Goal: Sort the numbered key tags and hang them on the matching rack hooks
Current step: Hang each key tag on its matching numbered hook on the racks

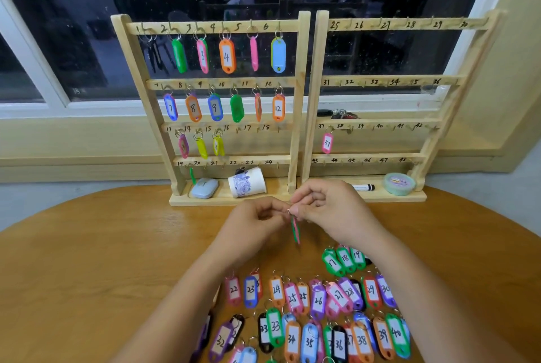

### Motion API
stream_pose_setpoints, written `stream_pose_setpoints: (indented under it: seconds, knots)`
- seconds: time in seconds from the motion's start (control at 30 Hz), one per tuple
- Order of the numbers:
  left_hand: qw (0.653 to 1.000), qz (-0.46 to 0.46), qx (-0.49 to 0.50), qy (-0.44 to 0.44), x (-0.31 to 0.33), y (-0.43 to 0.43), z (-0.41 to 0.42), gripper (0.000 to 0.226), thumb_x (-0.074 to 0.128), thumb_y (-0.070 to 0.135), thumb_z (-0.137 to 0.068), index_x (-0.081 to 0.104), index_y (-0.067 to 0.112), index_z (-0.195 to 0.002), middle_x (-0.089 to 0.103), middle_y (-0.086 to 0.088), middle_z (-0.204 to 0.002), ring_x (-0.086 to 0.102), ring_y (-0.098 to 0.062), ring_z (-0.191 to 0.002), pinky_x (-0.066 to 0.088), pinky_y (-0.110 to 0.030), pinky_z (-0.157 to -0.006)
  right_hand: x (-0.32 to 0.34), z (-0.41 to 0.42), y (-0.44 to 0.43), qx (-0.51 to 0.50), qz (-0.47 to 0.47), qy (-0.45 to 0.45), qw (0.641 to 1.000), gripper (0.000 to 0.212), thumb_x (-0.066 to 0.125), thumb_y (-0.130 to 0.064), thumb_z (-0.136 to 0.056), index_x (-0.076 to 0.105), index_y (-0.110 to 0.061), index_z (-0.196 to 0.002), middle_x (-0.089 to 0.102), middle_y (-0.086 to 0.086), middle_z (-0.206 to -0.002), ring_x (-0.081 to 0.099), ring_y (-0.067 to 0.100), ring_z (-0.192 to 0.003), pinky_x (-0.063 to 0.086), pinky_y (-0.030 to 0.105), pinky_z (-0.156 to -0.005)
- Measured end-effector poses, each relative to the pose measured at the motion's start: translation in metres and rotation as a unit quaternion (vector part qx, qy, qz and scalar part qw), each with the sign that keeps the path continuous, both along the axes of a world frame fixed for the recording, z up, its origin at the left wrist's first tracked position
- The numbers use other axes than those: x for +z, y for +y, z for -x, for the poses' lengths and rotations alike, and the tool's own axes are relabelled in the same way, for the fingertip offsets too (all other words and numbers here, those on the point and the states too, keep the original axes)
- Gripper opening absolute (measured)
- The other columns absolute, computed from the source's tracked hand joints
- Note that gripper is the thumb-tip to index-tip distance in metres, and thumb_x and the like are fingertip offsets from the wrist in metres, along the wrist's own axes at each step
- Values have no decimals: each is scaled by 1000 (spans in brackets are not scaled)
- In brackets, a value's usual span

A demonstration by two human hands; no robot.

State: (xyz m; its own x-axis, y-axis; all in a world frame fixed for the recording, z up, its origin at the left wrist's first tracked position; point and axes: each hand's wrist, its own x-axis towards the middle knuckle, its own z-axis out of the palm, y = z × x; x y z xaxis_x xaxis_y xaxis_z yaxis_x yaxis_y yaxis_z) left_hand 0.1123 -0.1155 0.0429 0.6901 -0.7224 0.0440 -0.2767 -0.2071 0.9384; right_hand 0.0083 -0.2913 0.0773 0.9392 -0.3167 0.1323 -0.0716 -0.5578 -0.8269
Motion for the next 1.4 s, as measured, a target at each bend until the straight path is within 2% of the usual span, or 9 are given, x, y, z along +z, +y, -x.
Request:
stream_pose_setpoints:
  seconds: [0.1,0.23,0.4,0.6,0.7,0.8,0.93,1.23,1.4]
  knots:
    - [999,35,8,33,-1,-1,-2,24,73,42,-90,83,29,-107,80,-13,-96,68,-35,-84,54,-48,-85,0,-1,3,-21,11,-23,999,13,84,-17,-91,78,-27,-96,77,-9,-84,75,8,-81,65,35,-81]
    - [996,65,16,58,1,1,-4,12,74,21,-100,84,23,-106,82,-11,-95,73,-32,-93,55,-49,-90,3,0,7,-20,1,-52,998,12,83,-12,-91,77,-21,-97,78,-7,-84,76,7,-79,63,28,-77]
    - [993,91,29,71,11,6,-3,9,76,14,-98,83,11,-103,82,-12,-91,74,-18,-87,56,-39,-93,3,-1,7,-18,-35,-62,997,14,84,-11,-91,77,-22,-98,79,-4,-86,78,13,-80,66,43,-82]
    - [990,112,30,76,10,7,-8,6,82,9,-92,81,9,-98,81,-18,-93,75,-39,-98,55,-59,-105,3,-2,10,-32,-72,-89,993,14,85,-12,-90,78,-20,-99,80,0,-87,79,15,-84,66,47,-84]
    - [990,121,25,69,12,10,-13,6,83,11,-92,79,7,-94,79,-15,-90,71,-20,-86,59,-35,-84,4,-4,15,-36,-84,-113,989,15,85,-8,-90,77,-18,-98,79,2,-86,79,18,-85,66,48,-83]
    - [988,134,29,66,19,14,-14,9,80,6,-93,75,-2,-94,75,-10,-84,64,-4,-75,47,-11,-68,6,-9,21,-39,-76,-138,987,18,84,-7,-90,77,-22,-95,78,0,-87,78,18,-86,66,47,-83]
    - [984,155,68,56,29,22,-22,14,80,11,-95,74,-1,-95,76,-22,-96,65,-5,-80,46,-11,-67,24,-25,25,-51,-36,-157,986,18,84,-9,-91,76,-25,-94,78,-5,-87,75,13,-85,63,38,-82]
    - [965,192,170,47,42,46,-48,12,78,12,-97,73,1,-95,78,-13,-86,68,-5,-74,48,-12,-66,64,-89,42,-64,27,-176,982,12,77,-8,-94,72,-19,-93,75,-2,-84,76,11,-62,61,31,-68]
    - [962,194,186,46,44,50,-52,13,79,12,-95,73,2,-96,75,-25,-88,72,-11,-79,47,-11,-65,68,-118,51,-76,84,-181,977,13,72,-12,-97,70,-24,-92,75,-9,-83,73,7,-54,61,35,-66]
